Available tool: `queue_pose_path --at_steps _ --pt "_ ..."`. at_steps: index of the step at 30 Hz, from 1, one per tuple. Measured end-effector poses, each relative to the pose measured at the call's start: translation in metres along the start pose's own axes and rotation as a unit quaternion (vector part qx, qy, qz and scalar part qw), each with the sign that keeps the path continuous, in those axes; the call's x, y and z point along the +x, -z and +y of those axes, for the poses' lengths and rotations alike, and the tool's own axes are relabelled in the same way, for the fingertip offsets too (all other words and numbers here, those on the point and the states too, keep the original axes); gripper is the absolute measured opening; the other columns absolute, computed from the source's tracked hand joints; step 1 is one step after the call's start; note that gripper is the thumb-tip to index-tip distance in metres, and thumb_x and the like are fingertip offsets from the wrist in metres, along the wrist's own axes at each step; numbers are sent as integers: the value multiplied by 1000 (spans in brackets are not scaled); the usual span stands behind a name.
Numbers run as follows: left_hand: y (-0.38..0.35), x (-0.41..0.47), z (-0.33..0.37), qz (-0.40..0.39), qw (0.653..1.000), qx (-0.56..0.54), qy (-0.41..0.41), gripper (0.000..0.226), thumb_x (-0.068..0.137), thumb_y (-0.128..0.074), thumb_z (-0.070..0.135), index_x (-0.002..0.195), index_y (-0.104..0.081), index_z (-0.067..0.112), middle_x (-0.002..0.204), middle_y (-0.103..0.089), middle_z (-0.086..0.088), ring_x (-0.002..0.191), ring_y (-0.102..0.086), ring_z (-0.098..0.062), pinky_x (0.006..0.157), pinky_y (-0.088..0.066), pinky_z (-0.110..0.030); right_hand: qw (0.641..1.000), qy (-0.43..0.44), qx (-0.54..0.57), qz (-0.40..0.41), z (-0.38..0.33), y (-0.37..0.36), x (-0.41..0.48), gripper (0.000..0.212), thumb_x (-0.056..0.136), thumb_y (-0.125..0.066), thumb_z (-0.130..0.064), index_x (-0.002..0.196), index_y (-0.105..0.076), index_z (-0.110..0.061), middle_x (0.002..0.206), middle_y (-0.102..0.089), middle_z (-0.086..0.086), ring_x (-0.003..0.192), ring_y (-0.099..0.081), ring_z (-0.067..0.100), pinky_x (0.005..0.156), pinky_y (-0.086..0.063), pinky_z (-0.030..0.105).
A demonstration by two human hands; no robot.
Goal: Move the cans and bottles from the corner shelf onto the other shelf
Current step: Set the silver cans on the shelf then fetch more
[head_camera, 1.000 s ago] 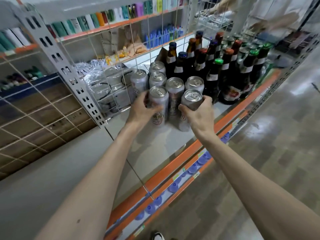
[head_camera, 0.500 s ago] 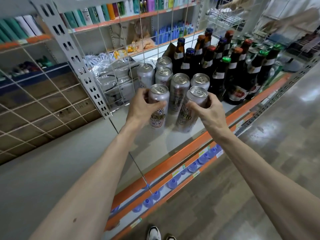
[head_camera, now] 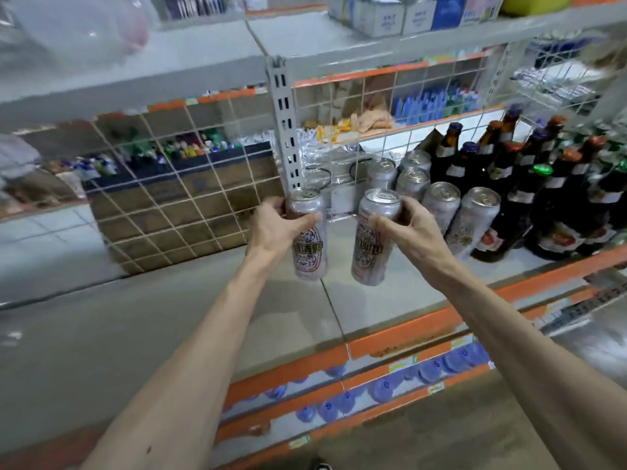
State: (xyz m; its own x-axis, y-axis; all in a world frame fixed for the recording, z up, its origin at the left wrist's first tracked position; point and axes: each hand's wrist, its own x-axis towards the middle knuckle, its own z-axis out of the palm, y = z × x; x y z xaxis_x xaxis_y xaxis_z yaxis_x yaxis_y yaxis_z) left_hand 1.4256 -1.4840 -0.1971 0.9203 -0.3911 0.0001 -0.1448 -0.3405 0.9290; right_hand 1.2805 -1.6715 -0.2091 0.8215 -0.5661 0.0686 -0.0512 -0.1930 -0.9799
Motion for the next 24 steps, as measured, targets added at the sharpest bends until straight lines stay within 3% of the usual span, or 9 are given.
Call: queue_pose_path --at_steps 2,4,7,9,12,16,18,21,24 --pt "30 -8 -6 30 999 13 13 70 64 -91 40 118 -62 6 115 -71 -6 102 -68 -21 90 -58 -40 1000 4 0 -28 -7 -24 3 42 83 -75 -27 117 -59 -8 112 -68 12 101 -66 20 84 -57 31" --pt "58 -16 -12 65 997 22 29 62 65 -91 39 112 -64 8 111 -72 -4 98 -68 -19 88 -58 -37 998 12 5 -60 -15 -50 4 43 82 -75 -28 119 -59 -11 113 -69 10 106 -65 21 84 -56 31" --pt "101 -29 -23 115 992 34 46 51 66 -91 35 105 -68 12 104 -73 -2 89 -67 -14 73 -54 -25 993 28 13 -114 -26 -93 3 32 88 -69 -17 117 -60 -11 113 -69 10 108 -65 24 89 -56 37" --pt "132 -40 -32 139 988 46 58 44 68 -90 34 101 -70 13 96 -71 3 83 -67 -11 60 -47 -14 988 32 11 -154 -34 -123 0 31 89 -68 -21 116 -58 -8 112 -68 15 108 -64 27 92 -55 44" --pt "182 -60 -47 168 981 55 79 37 71 -89 34 97 -69 18 88 -66 7 73 -62 -2 51 -40 -6 974 30 22 -221 -49 -168 -6 30 92 -66 -23 118 -57 -9 114 -67 13 105 -65 21 88 -57 37" --pt "252 -90 -68 222 967 67 103 44 70 -89 36 104 -72 13 94 -70 5 78 -64 -8 53 -39 -7 958 31 32 -282 -69 -231 -18 26 91 -67 -26 114 -59 -18 107 -68 1 94 -66 3 70 -52 15" --pt "286 -105 -80 245 960 66 115 43 68 -90 35 101 -73 12 94 -73 2 79 -64 -9 57 -42 -11 953 32 38 -298 -78 -262 -24 31 91 -68 -28 118 -60 -16 111 -69 2 98 -67 7 74 -54 18" --pt "337 -127 -97 281 950 54 125 42 68 -91 29 101 -73 11 97 -74 -2 82 -67 -13 68 -49 -19 943 34 53 -326 -89 -312 -37 31 91 -66 -31 116 -62 -14 113 -70 7 106 -66 21 91 -55 36" --pt "383 -146 -109 297 945 50 129 33 68 -91 28 92 -71 18 87 -71 4 74 -66 -5 61 -50 -12 935 30 62 -349 -101 -359 -53 36 88 -68 -37 113 -63 -12 110 -70 11 103 -66 24 90 -52 38"
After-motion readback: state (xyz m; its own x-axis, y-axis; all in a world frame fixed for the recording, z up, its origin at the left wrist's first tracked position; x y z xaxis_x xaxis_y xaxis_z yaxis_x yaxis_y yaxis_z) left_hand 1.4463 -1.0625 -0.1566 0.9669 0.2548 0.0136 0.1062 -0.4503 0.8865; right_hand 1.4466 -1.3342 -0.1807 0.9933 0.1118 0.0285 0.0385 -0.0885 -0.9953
